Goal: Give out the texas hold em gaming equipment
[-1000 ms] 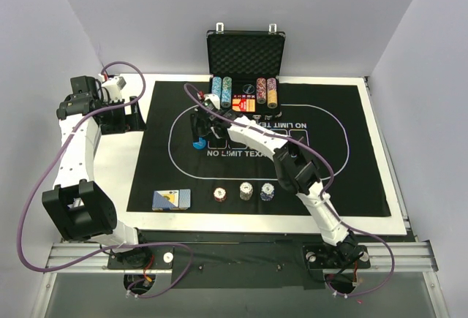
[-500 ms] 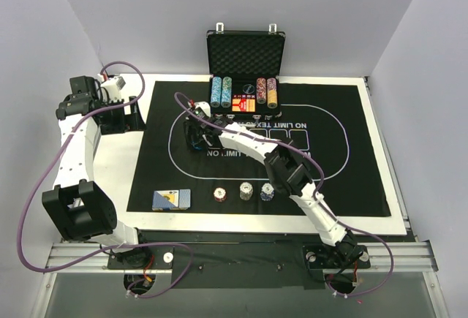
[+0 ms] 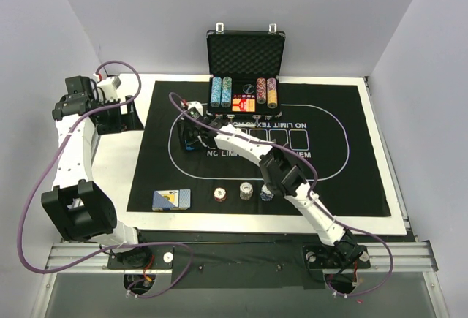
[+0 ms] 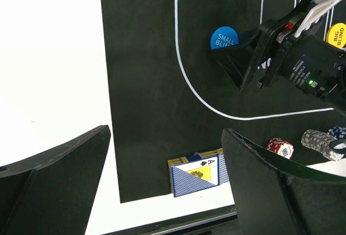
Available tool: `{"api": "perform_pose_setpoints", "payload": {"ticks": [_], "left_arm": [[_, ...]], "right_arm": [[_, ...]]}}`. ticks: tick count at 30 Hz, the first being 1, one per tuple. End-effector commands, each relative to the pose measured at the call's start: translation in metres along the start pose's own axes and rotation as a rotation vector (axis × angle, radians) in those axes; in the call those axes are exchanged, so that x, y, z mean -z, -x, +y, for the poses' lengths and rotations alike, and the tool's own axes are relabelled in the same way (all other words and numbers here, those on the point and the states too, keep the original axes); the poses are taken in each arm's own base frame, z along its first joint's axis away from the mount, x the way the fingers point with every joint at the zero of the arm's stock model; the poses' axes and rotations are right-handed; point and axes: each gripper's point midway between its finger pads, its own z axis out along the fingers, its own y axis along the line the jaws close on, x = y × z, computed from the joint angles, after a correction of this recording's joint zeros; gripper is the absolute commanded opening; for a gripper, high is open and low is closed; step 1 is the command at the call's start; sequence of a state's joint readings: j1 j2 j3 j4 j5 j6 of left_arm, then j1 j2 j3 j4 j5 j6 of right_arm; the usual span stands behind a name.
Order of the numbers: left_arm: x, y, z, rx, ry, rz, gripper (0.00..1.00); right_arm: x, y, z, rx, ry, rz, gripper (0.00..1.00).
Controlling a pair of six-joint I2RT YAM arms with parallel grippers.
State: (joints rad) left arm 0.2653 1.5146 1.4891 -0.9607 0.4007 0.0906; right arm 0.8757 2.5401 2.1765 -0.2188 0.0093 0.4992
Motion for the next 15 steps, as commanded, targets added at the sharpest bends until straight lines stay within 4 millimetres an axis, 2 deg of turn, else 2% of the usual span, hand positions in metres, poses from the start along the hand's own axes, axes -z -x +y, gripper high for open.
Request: {"api": "perform_pose_setpoints", "payload": {"ticks": [1,7,11,14,15], "left_arm": [[0.019,0.018,0.000,-0.034,0.012,-0.074,0.95],[0.021,0.018,0.008,-0.024,0.024,-0.074,0.95],[0.020,0.017,0.008,-0.018,0.021,-0.069,0.96],[0.020,0.016,0.009,-0.015,0.020,-0.066,0.96],[0.020,0.016,0.008,-0.019,0.020,-0.068,0.96]], "right_arm": [[-0.010,-0.032,0.036,0.030,0.091,0.067,0.59],[-0.008,-0.042,0.079,0.024,0.200,0.076,0.56],[-0.003,-0.044,0.093,0.024,0.253,0.088,0.56],[0.005,-0.032,0.079,0.014,0.222,0.074,0.59],[0.013,-0.022,0.061,0.008,0.180,0.058,0.62]]}}
